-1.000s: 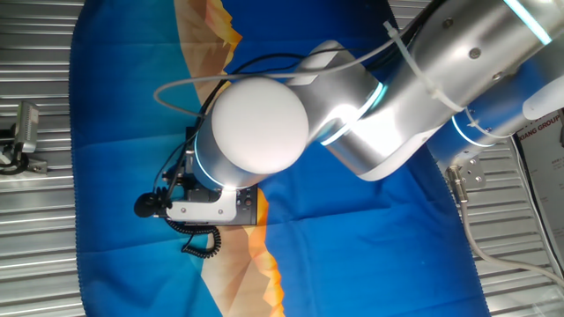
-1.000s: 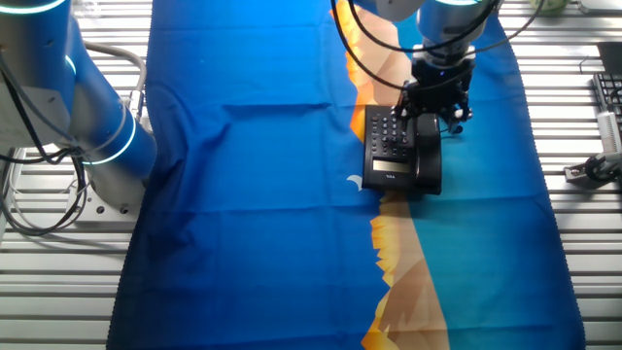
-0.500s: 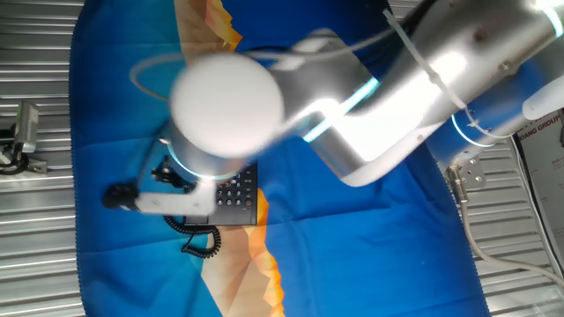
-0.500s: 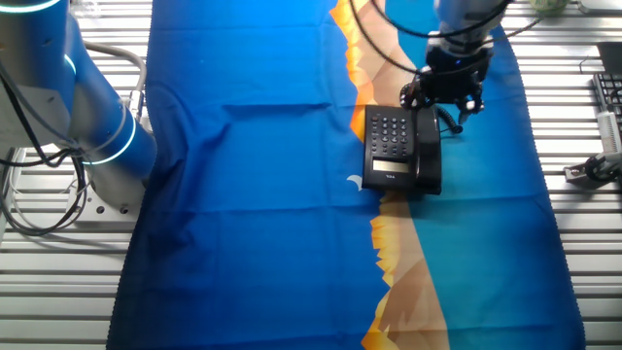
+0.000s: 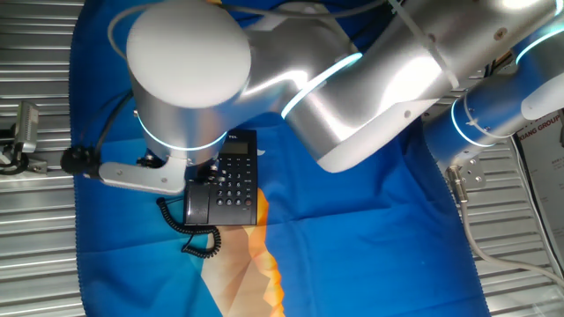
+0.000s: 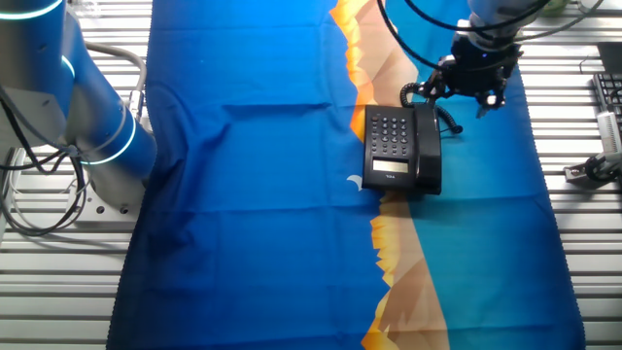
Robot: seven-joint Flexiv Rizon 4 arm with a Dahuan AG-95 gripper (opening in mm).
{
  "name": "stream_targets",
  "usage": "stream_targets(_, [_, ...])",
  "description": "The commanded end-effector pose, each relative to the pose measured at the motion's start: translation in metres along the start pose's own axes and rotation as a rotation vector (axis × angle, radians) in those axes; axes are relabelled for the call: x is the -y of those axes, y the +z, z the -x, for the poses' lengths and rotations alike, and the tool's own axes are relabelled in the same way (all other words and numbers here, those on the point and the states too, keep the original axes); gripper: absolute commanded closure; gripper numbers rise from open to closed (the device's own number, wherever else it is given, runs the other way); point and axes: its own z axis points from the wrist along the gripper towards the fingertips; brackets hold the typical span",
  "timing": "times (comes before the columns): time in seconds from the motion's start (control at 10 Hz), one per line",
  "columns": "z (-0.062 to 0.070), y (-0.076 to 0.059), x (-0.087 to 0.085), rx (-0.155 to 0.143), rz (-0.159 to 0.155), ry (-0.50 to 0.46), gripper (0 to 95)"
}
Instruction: Place the handset of the telephone on the corresponding phone cradle
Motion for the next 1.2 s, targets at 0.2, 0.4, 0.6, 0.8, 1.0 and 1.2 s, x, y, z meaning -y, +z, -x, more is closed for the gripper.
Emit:
stream_targets(0.2, [0.0019, -0.0028, 0.0035, 0.037, -0.014, 0.089, 38.0])
stream_targets(0.4, [0.0038, -0.0047, 0.0062, 0.043, -0.005, 0.111, 76.0])
stream_targets(0.6, [0.0042, -0.0052, 0.0068, 0.037, -0.004, 0.114, 95.0])
stream_targets(0.8, [0.0046, -0.0061, 0.0063, 0.034, -0.002, 0.104, 95.0])
stream_targets(1.0, [0.0046, -0.0064, 0.0062, 0.029, -0.004, 0.102, 95.0])
stream_targets(1.2, [0.0053, -0.0070, 0.0068, 0.037, -0.002, 0.101, 95.0])
